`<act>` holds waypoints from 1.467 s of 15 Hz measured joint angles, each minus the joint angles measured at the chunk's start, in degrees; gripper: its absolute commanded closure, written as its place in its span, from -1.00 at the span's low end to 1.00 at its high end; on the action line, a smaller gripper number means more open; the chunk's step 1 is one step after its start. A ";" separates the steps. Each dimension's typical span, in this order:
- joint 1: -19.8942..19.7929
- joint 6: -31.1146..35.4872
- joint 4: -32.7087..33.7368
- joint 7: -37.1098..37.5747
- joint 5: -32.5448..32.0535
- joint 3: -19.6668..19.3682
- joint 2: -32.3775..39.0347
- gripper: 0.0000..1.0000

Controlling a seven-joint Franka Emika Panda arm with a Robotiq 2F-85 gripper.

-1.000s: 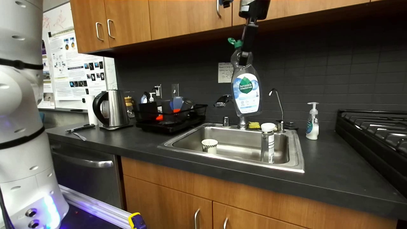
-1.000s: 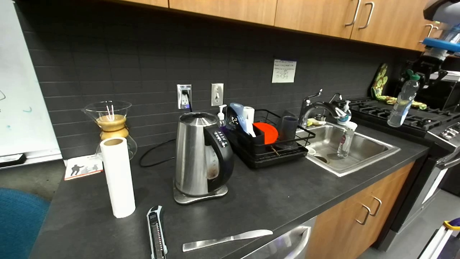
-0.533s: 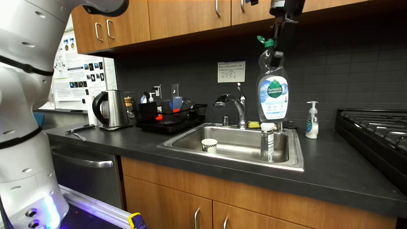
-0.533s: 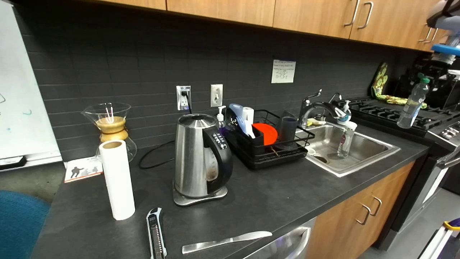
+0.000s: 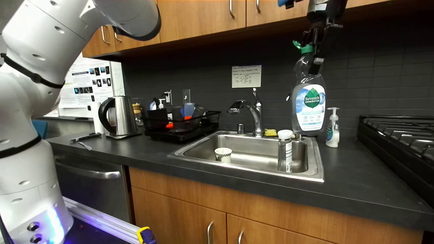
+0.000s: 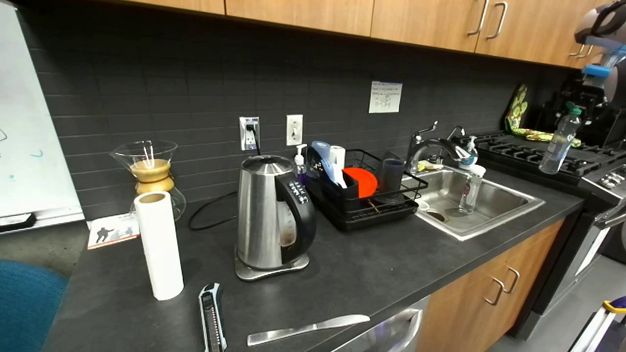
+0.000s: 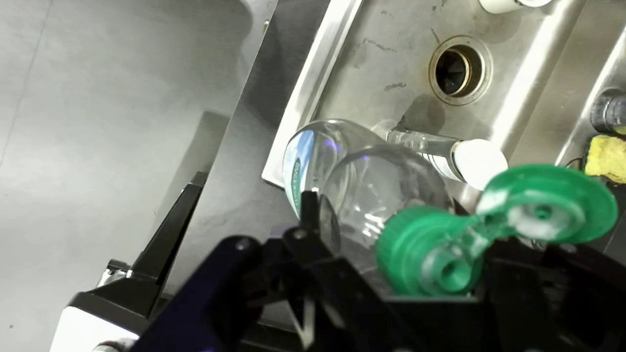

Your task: Move the dishwashing liquid bottle to the right side of the counter.

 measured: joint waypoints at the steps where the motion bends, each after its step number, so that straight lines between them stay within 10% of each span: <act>1: -0.45 -0.37 1.83 -0.05 0.06 0.32 1.27 0.32; 22: -10.35 -1.05 22.57 0.13 -15.31 16.74 15.29 0.32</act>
